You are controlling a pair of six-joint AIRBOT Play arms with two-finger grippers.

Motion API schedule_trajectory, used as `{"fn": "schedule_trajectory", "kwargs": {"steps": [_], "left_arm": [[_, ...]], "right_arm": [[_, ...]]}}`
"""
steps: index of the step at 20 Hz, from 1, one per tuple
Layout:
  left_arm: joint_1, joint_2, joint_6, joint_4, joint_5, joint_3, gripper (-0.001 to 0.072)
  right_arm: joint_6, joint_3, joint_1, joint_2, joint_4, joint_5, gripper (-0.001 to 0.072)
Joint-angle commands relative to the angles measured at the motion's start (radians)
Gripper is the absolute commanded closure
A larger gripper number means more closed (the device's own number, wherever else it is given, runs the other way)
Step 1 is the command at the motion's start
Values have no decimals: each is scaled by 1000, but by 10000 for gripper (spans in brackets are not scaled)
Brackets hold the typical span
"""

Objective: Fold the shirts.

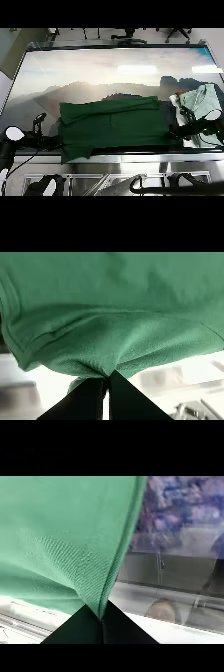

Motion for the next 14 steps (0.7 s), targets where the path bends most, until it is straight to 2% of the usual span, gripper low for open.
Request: {"fn": "schedule_trajectory", "kwargs": {"steps": [1,4,8,11,14], "left_arm": [[0,-14,-6,-5,81,58,691],[0,-166,40,-93,130,248,691],[-2,-434,152,-275,174,467,690],[-2,-626,161,-309,241,578,690],[-4,-789,161,-310,254,683,687]], "right_arm": [[-109,23,-2,26,150,-72,697],[-232,105,-2,-71,301,-163,696],[-395,254,9,-282,483,-227,696],[-478,327,37,-437,500,-322,696],[-485,372,42,-559,500,-354,695]]}}
